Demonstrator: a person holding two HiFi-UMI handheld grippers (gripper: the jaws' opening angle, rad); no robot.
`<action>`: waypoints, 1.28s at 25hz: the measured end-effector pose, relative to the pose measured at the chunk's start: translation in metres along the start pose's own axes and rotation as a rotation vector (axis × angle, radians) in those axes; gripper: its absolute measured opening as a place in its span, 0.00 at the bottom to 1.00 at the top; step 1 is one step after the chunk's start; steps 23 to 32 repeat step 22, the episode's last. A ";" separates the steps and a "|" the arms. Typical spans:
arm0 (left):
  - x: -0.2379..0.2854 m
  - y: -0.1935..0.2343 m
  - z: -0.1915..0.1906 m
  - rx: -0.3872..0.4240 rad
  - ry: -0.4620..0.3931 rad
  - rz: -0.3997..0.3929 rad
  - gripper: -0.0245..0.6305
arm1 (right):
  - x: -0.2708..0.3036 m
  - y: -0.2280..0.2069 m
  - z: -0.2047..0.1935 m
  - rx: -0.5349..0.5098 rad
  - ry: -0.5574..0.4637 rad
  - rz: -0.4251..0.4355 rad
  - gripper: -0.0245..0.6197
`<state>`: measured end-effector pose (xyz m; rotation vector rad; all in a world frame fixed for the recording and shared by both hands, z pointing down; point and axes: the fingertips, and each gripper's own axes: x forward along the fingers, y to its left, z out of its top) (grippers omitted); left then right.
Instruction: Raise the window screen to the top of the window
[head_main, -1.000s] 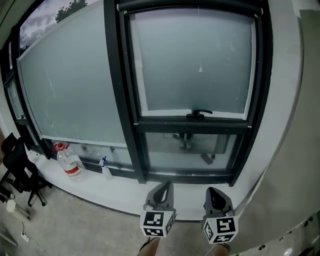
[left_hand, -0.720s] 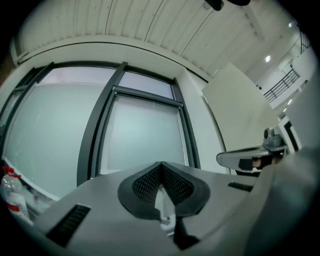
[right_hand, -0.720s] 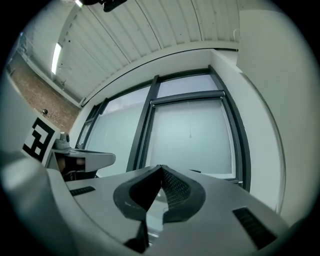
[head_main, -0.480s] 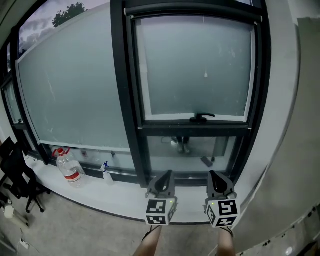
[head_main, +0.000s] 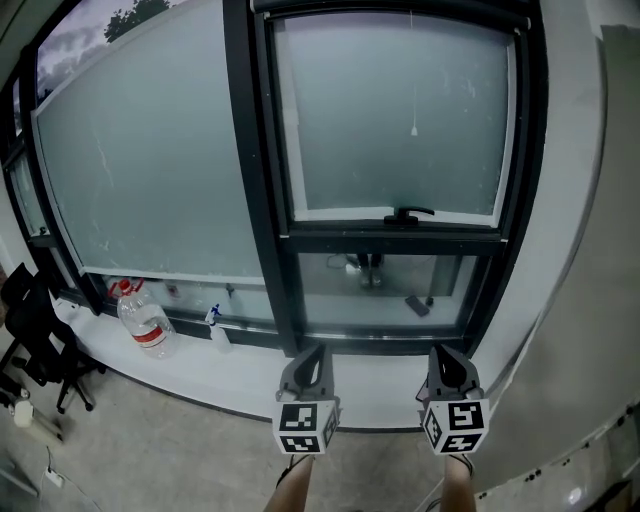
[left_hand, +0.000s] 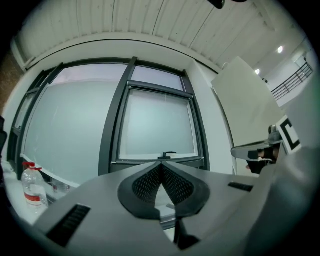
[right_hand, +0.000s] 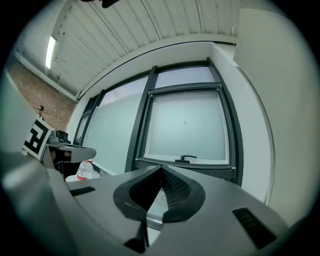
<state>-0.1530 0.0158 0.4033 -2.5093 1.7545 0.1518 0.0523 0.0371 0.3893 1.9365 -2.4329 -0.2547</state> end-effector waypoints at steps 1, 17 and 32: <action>0.000 -0.001 -0.002 0.002 0.007 0.002 0.04 | -0.002 0.000 -0.002 -0.003 0.004 -0.001 0.05; -0.018 -0.013 0.001 0.009 -0.003 0.021 0.04 | -0.027 -0.005 -0.007 0.045 0.004 0.002 0.05; -0.021 -0.014 0.001 0.013 0.005 0.022 0.04 | -0.032 -0.005 -0.004 0.041 0.000 -0.001 0.05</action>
